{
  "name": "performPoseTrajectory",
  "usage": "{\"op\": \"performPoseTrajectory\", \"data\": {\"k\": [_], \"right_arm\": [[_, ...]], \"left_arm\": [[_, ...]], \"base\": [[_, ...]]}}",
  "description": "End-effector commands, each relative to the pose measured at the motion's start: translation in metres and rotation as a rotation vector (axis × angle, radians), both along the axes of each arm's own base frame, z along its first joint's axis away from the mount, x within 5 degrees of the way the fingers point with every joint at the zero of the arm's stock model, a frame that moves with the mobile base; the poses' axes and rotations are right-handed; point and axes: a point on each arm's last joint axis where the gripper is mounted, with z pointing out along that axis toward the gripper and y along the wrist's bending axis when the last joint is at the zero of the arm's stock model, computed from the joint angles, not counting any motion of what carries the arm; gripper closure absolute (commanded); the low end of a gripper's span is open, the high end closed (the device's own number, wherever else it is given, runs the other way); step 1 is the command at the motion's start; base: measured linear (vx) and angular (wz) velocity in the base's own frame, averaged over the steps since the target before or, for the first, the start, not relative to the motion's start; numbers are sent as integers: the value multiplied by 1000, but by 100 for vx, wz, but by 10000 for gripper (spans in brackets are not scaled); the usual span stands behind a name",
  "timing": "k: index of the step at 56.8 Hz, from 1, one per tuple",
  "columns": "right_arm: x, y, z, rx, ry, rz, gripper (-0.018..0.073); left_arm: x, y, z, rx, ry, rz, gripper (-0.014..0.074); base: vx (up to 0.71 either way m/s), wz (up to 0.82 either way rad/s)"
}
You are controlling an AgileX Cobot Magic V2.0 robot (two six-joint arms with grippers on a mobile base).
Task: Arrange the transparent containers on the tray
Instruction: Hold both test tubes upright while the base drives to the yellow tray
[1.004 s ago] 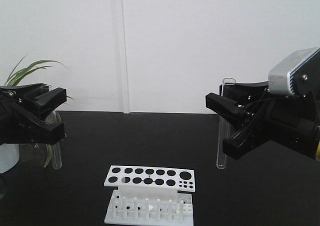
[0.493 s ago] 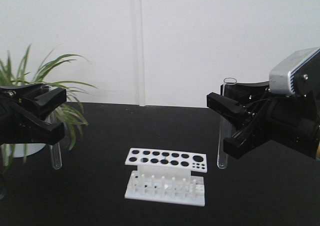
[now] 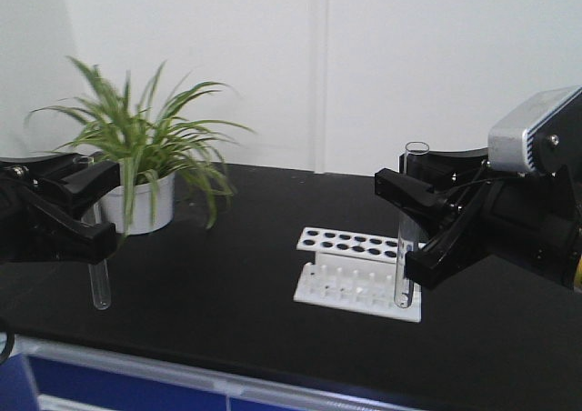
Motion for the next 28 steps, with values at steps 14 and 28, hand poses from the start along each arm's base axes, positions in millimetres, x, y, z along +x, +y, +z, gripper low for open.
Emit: {"op": "performPoseTrajectory", "data": {"k": [14,28], "right_arm": [[-8,-2,18,51,-46,10,572],[-8,-2,18,51,-46,10,572]], "left_arm": [[-7,-1,19,-51,-94,-35,602],[-7,-1,19,-51,-94,-35,602]], "base": [[-31,36],[-33,38]]}}
